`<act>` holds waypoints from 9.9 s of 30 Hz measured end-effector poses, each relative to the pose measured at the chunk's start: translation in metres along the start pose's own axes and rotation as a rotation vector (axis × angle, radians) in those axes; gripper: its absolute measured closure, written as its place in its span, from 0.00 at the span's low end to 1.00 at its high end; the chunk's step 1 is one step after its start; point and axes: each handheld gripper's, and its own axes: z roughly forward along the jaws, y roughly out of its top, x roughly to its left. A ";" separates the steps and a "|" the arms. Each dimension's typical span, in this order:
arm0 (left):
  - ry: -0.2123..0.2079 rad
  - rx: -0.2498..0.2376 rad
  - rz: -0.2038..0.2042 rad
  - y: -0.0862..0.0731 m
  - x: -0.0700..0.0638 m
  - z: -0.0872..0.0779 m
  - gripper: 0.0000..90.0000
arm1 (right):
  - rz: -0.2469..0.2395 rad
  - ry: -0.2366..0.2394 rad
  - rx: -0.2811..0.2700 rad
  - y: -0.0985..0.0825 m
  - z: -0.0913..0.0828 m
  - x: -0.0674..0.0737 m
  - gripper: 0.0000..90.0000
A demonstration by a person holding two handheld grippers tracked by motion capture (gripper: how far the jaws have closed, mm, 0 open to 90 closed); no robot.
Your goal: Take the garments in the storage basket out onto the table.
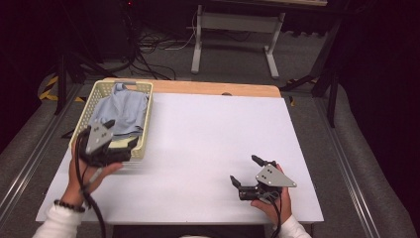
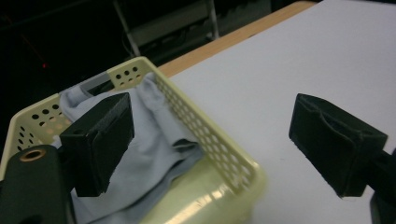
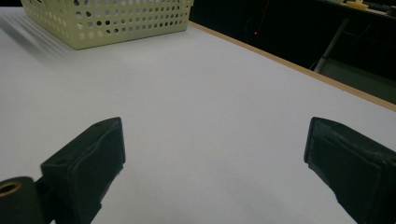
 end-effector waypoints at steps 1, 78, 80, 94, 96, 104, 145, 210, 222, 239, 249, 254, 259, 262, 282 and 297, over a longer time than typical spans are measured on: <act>0.000 0.000 0.000 0.000 0.000 0.000 0.17 | 0.000 0.000 0.000 0.000 0.000 0.000 0.07; -0.116 -0.002 -0.268 0.071 0.020 0.067 0.82 | -0.015 0.006 0.042 -0.004 0.004 -0.003 0.07; -0.151 -0.010 -0.259 0.074 0.007 0.069 0.82 | -0.019 0.002 0.037 -0.004 0.004 -0.003 0.07; -0.351 0.051 -0.130 0.076 -0.082 0.086 0.82 | -0.017 -0.008 0.028 -0.003 0.001 -0.005 0.07; -0.365 0.058 -0.131 0.075 -0.088 0.088 0.82 | -0.018 -0.008 0.027 -0.003 0.001 -0.005 0.07; -0.422 0.130 -0.083 0.065 -0.122 0.101 0.81 | -0.020 -0.005 0.027 -0.003 0.001 -0.004 0.07; -0.426 0.067 0.114 0.020 -0.139 0.097 0.28 | 0.036 -0.020 -0.003 -0.002 -0.004 -0.013 0.22; -0.382 0.079 0.158 -0.005 -0.101 0.039 0.92 | 0.050 -0.015 0.149 0.037 0.033 -0.091 0.96; -0.443 0.147 0.170 -0.029 -0.108 0.033 0.92 | 0.117 -0.004 0.245 0.012 0.064 -0.099 0.82; -0.379 0.211 0.151 -0.060 -0.087 0.024 0.93 | 0.023 0.183 0.325 0.008 0.068 -0.056 0.92; -0.374 0.155 0.132 -0.056 -0.089 0.012 0.84 | 0.015 0.162 0.228 0.024 0.047 -0.050 0.96; -0.377 0.102 0.111 -0.050 -0.092 0.004 0.74 | 0.007 0.169 0.173 0.037 0.034 -0.043 0.97; -0.404 0.072 0.080 -0.040 -0.105 0.008 0.64 | -0.007 0.187 0.146 0.045 0.026 -0.033 0.97; -0.419 0.066 0.088 -0.033 -0.122 0.017 0.50 | -0.019 0.216 0.127 0.049 0.024 -0.020 0.97; -0.427 0.219 0.112 -0.046 -0.165 0.078 0.64 | -0.075 0.353 0.231 0.018 0.047 0.026 0.96; -0.473 0.248 0.184 -0.045 -0.155 0.070 0.89 | -0.149 0.271 0.120 0.031 0.030 0.023 0.72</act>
